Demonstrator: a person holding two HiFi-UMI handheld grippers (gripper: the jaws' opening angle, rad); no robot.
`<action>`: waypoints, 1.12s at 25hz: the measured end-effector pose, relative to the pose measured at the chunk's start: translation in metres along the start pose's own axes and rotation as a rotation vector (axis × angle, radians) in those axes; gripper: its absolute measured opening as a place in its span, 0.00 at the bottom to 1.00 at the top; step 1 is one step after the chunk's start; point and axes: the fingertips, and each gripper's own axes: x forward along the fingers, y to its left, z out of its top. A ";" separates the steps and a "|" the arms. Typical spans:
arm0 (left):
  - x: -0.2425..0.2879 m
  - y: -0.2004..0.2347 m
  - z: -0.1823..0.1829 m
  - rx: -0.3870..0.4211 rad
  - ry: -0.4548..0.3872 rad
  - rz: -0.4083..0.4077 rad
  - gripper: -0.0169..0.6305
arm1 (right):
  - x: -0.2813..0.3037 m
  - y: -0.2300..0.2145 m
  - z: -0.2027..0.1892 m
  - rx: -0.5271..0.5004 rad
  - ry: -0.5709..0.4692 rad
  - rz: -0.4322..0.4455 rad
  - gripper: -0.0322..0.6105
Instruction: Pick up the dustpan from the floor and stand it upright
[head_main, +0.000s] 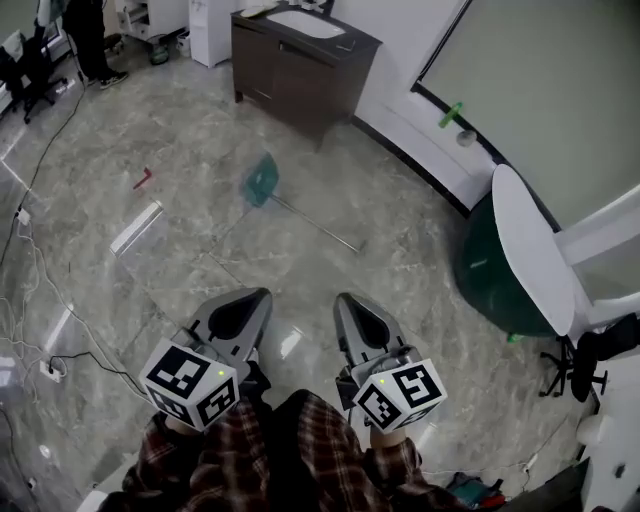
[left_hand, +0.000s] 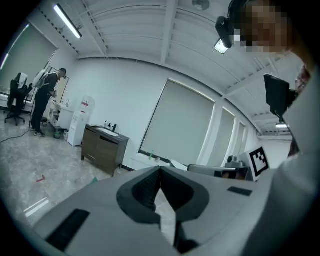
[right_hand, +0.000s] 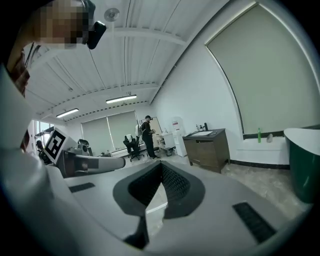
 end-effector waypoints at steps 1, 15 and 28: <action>-0.001 0.015 0.005 0.001 0.001 0.003 0.04 | 0.015 0.002 0.001 0.002 -0.002 -0.005 0.07; 0.059 0.145 0.033 -0.063 0.044 0.041 0.04 | 0.153 -0.036 0.005 0.062 0.059 -0.024 0.07; 0.231 0.231 0.135 -0.023 0.008 -0.008 0.04 | 0.302 -0.158 0.111 0.040 -0.018 -0.012 0.07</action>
